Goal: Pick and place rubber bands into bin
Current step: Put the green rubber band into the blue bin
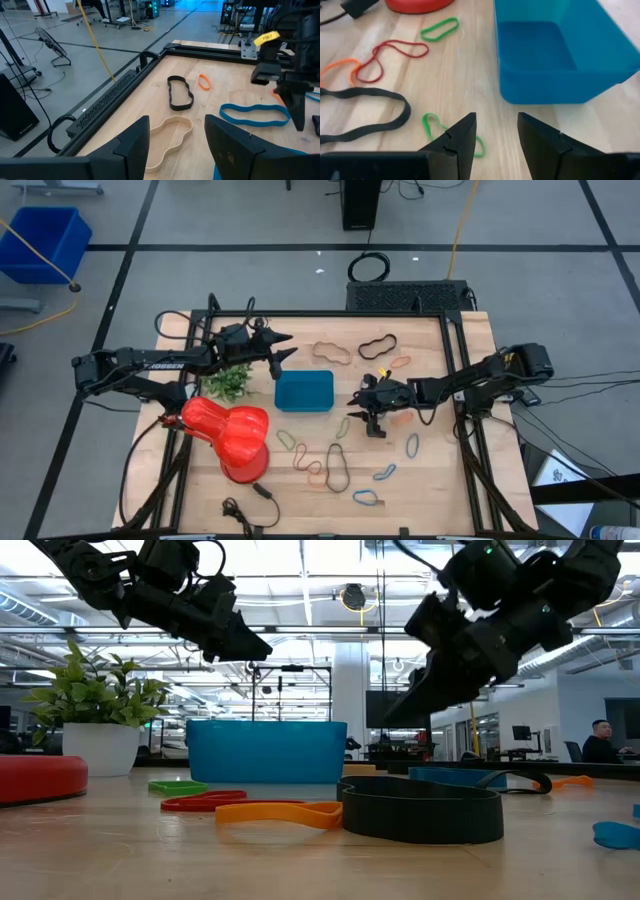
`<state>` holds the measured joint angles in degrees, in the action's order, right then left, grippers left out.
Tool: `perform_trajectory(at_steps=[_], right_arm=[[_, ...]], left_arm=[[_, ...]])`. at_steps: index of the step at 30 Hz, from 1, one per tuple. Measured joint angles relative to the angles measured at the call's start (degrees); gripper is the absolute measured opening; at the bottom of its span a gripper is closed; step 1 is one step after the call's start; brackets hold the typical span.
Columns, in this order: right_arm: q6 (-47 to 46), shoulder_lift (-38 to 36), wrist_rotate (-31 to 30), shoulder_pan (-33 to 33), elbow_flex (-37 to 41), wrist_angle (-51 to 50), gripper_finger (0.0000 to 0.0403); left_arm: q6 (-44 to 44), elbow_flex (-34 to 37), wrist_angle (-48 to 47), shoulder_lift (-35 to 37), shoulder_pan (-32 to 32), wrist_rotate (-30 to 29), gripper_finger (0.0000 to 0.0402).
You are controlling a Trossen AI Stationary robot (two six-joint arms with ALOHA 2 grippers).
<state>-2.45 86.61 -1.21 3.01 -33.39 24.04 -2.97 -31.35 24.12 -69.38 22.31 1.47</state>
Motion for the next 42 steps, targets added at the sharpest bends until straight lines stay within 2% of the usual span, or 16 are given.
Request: perform_trajectory(at_steps=[12,16,23,28,35,42], right_arm=[[0.06,10.86,0.13,0.00,0.00,6.62,0.0141],[-1.33,13.38,2.95,0.00,0.00,8.23,0.0141],[-1.42,14.95,3.01,0.00,-0.15,8.52,0.0137],[-1.26,15.02,2.87,-0.04,-0.15,8.31,0.0100],[0.46,15.08,2.47,-0.11,-0.13,8.30,0.0010],[0.46,13.36,1.50,-0.04,0.11,8.54,0.0002]], left_arm=[[0.07,0.00,-0.39,0.00,0.00,-0.01,0.0195],[0.10,0.00,-0.50,0.00,-0.02,-0.01,0.0195],[0.18,0.00,-1.42,0.00,-0.02,-0.01,0.0195],[0.25,0.00,-2.89,0.00,0.00,-0.01,0.0195],[0.25,0.00,-3.41,0.00,-0.01,-0.01,0.0195],[0.54,0.00,-3.39,0.00,-0.01,-0.01,0.0195]])
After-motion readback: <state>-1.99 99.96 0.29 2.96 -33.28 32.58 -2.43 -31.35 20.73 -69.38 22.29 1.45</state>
